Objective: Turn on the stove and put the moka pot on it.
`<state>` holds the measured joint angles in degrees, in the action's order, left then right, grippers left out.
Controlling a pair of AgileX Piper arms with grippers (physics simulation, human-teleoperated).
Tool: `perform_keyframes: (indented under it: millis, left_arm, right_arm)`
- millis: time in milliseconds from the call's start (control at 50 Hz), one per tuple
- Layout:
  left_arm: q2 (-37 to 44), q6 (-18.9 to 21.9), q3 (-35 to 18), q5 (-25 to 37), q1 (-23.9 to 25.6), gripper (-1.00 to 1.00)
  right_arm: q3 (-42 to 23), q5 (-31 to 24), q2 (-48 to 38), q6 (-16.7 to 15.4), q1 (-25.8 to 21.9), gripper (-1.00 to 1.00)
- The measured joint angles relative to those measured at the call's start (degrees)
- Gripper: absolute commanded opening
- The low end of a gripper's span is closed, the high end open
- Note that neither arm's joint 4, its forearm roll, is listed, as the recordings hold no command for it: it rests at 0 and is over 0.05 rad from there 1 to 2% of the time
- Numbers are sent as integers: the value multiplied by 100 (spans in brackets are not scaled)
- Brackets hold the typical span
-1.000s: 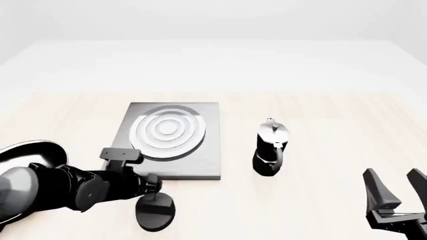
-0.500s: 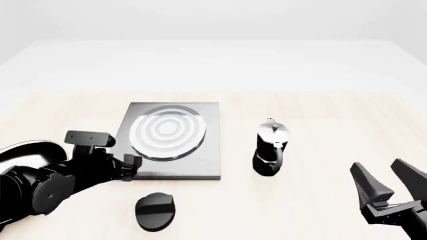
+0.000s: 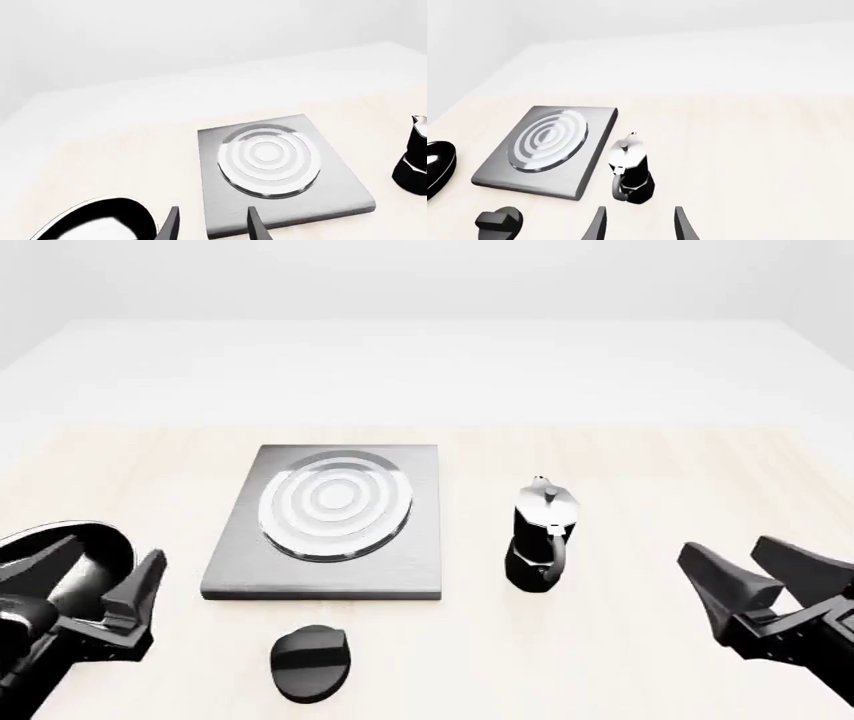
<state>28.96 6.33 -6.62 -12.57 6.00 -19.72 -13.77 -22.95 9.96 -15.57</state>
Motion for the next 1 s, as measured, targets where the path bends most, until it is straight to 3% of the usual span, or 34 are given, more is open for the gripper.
perform_keyframes:
  millis: [140, 320, 580, 1000]
  left_arm:
    - [-1468, 171, 314, 203, -326, 100]
    - [-2320, 200, 500, 311, -606, 100]
    - [-2740, 204, 601, 367, -749, 100]
    - [-2877, 231, 641, 384, -783, 100]
  right_arm:
    - [-26, 38, -267, 117, -147, 100]
    - [-80, 100, -600, 263, -393, 100]
    - [-120, 308, -1046, 361, -643, 100]
    - [21, 1201, -2037, 422, -889, 100]
